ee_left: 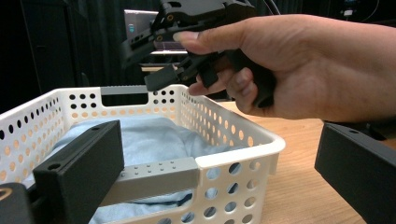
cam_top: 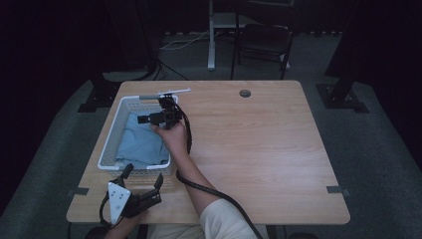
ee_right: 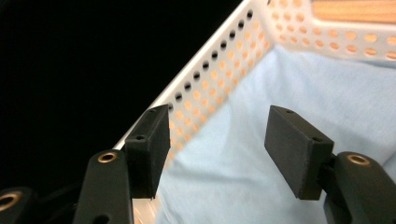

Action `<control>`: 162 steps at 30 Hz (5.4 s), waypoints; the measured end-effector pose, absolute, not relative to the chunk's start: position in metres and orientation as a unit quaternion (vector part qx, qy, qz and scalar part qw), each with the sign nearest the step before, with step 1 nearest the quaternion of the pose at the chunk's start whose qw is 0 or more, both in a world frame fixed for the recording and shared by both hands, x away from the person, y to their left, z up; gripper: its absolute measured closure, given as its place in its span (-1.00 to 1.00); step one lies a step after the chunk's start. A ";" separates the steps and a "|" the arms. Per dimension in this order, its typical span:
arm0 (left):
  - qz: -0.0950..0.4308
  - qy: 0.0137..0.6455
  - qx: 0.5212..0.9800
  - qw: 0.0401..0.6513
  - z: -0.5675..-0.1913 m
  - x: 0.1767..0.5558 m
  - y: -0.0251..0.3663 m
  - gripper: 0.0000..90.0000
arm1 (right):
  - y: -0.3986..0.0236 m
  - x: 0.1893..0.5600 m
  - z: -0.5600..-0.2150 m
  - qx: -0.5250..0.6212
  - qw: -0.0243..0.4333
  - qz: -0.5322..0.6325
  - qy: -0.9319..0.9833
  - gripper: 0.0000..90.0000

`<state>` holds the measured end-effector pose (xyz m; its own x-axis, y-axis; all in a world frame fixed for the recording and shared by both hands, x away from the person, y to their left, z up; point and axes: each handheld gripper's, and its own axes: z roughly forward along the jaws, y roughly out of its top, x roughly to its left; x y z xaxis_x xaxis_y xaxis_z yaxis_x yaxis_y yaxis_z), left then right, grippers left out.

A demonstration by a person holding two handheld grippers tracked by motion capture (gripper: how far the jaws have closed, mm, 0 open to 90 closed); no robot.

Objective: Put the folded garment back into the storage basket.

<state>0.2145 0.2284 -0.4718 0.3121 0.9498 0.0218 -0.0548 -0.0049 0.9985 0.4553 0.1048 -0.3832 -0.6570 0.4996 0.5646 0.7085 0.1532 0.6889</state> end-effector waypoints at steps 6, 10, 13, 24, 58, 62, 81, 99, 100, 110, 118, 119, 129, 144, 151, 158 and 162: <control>0.431 0.398 0.563 0.582 -0.472 0.215 0.228 -0.94 | 0.115 0.446 -0.385 -0.368 0.069 -0.467 -0.801 -0.24; 0.431 0.398 0.563 0.582 -0.472 0.215 0.228 -0.94 | 0.118 0.441 -0.386 -0.351 0.052 -0.452 -0.819 -0.31; 0.431 0.397 0.563 0.582 -0.472 0.214 0.229 -0.94 | 0.118 0.438 -0.389 -0.342 0.043 -0.447 -0.825 -0.38; 0.431 0.398 0.564 0.582 -0.472 0.214 0.229 -0.94 | 0.110 0.430 -0.392 -0.295 0.031 -0.487 -0.821 -0.78; 0.431 0.398 0.563 0.582 -0.472 0.215 0.228 -0.94 | 0.072 0.399 -0.395 -0.199 -0.065 -0.581 -0.786 -0.98; 0.431 0.398 0.562 0.583 -0.472 0.214 0.228 -0.94 | 0.066 0.398 -0.397 -0.205 -0.066 -0.584 -0.783 -0.98; 0.431 0.398 0.563 0.583 -0.472 0.215 0.228 -0.94 | 0.038 0.389 -0.402 -0.203 -0.086 -0.598 -0.770 -0.98; 0.431 0.398 0.563 0.582 -0.472 0.215 0.228 -0.94 | 0.001 0.377 -0.403 -0.235 -0.107 -0.591 -0.764 -0.98; 0.431 0.398 0.563 0.582 -0.472 0.215 0.228 -0.94 | 0.000 0.377 -0.403 -0.236 -0.110 -0.590 -0.765 -0.98; 0.431 0.398 0.563 0.582 -0.472 0.215 0.228 -0.94 | -0.016 0.370 -0.404 -0.244 -0.115 -0.590 -0.761 -0.98; 0.431 0.398 0.563 0.582 -0.472 0.215 0.228 -0.94 | -0.033 0.355 -0.393 -0.250 -0.132 -0.589 -0.757 -0.98; 0.431 0.398 0.563 0.582 -0.472 0.215 0.228 -0.94 | -0.036 0.352 -0.392 -0.250 -0.135 -0.588 -0.757 -0.98; 0.432 0.399 0.563 0.581 -0.472 0.215 0.228 -0.94 | -0.065 0.335 -0.396 -0.277 -0.141 -0.582 -0.751 -0.98; 0.432 0.400 0.563 0.580 -0.472 0.215 0.228 -0.94 | -0.106 0.317 -0.396 -0.308 -0.163 -0.576 -0.739 -0.98; 0.432 0.400 0.563 0.580 -0.472 0.215 0.228 -0.94 | -0.115 0.309 -0.399 -0.312 -0.163 -0.569 -0.743 -0.98; 0.432 0.400 0.563 0.580 -0.472 0.215 0.228 -0.94 | -0.133 0.302 -0.403 -0.329 -0.169 -0.562 -0.740 -0.98; 0.432 0.399 0.563 0.580 -0.472 0.215 0.228 -0.94 | -0.144 0.297 -0.406 -0.340 -0.172 -0.558 -0.737 -0.98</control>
<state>0.2148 0.2281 -0.4718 0.3074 0.9513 0.0233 -0.0519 -0.0077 0.9986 0.2972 -0.1442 -0.4059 -0.7095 0.6936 0.1250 0.3086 0.1463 0.9399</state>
